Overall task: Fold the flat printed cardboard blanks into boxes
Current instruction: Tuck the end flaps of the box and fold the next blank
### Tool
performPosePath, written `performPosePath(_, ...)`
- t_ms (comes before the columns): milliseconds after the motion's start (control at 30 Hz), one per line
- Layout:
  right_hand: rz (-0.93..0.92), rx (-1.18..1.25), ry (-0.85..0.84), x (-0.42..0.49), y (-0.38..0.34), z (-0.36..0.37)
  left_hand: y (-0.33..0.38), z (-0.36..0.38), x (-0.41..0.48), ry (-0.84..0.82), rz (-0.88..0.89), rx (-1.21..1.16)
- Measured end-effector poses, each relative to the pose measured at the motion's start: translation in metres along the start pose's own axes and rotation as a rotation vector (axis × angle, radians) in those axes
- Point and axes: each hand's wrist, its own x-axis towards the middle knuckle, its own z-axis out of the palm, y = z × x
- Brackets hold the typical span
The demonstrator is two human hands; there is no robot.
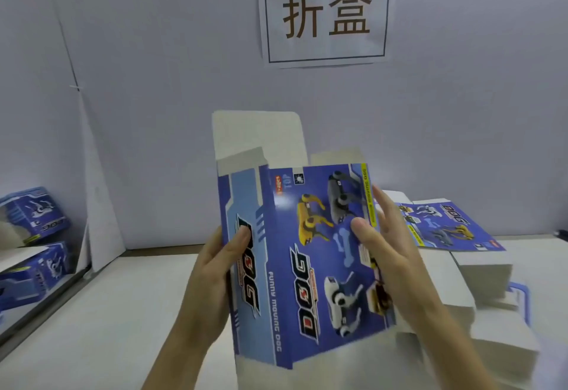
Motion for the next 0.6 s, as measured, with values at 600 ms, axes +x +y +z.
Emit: performPosePath(600, 0.036, 0.060, -0.259, -0.002, 0.004, 0.000, 0.000, 0.028, -0.009, -0.109, 0.181, 0.297)
